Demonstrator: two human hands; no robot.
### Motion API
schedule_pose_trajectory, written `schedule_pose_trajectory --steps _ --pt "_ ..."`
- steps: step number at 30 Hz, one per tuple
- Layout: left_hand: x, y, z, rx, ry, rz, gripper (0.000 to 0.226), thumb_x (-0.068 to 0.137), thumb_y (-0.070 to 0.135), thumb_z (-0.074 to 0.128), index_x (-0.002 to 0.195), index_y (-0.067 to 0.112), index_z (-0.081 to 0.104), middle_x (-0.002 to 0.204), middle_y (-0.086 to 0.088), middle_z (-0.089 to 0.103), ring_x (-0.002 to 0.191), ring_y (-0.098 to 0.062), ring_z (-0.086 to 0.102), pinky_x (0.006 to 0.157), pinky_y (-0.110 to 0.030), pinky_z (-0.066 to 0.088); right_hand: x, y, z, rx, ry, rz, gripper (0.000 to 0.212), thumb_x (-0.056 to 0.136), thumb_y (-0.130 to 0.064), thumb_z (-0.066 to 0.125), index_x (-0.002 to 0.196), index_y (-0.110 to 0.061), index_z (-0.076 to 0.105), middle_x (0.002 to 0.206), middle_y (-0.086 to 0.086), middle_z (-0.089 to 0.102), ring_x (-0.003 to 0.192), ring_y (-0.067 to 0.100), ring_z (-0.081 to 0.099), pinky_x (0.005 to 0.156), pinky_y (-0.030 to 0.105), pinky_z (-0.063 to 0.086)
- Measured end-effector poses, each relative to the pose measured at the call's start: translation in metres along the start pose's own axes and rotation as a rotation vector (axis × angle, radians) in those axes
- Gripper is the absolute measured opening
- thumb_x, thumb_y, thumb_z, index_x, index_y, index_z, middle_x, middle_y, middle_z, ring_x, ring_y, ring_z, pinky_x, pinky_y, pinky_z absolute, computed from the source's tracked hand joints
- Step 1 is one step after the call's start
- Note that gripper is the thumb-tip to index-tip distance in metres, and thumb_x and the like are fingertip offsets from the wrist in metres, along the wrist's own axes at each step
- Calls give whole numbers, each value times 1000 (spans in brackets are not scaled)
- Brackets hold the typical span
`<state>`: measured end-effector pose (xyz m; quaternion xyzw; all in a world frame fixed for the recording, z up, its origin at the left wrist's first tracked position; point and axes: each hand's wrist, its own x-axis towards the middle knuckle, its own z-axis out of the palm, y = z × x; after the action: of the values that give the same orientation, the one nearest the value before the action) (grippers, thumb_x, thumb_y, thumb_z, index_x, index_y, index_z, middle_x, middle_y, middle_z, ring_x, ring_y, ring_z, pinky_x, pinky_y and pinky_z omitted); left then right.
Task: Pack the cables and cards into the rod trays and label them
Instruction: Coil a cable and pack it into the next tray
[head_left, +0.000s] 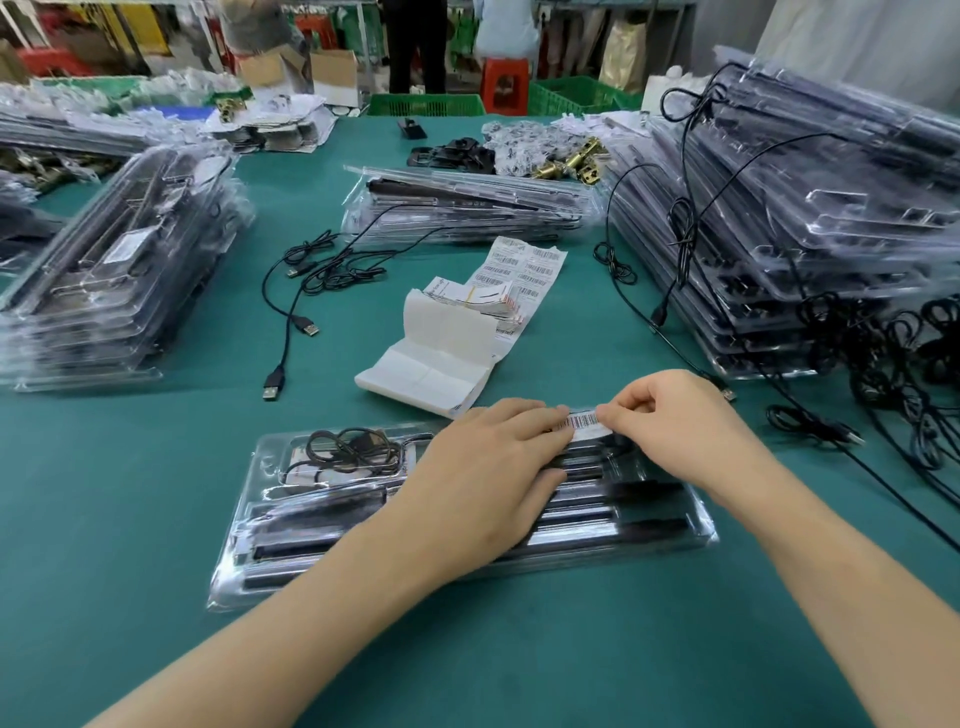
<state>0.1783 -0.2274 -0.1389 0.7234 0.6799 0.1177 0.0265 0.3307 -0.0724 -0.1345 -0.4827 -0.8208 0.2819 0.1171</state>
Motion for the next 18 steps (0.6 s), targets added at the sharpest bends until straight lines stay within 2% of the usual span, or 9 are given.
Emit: schedule_pose_trajectory --steps 6,12,15,18 --pt "1 -1 5 25 -10 -18 51 107 45 41 152 22 47 160 9 42 149 -14 33 119 -34 30 -3 0 3 -6 22 15 23 86 -41 73 67 -29 71 56 -9 64 62 11 60 59 30 46" --pt "2 -1 6 41 -17 -11 51 107 45 40 151 21 47 160 9 41 149 -13 33 117 -33 29 -4 0 4 2 32 30 25 87 -39 71 67 -24 71 46 -11 54 54 14 52 57 30 45" --pt "1 -1 8 53 -7 -5 51 107 45 40 152 21 47 160 8 42 149 -13 33 117 -33 29 -6 0 5 -9 53 18 23 87 -39 71 67 -25 71 47 -10 56 55 14 54 60 31 48" --pt "1 0 9 102 -6 15 51 108 44 38 152 19 46 160 6 42 151 -15 31 118 -35 30 -8 -2 7 -55 83 -1 22 86 -41 70 68 -28 68 57 -10 62 65 12 60 60 30 46"
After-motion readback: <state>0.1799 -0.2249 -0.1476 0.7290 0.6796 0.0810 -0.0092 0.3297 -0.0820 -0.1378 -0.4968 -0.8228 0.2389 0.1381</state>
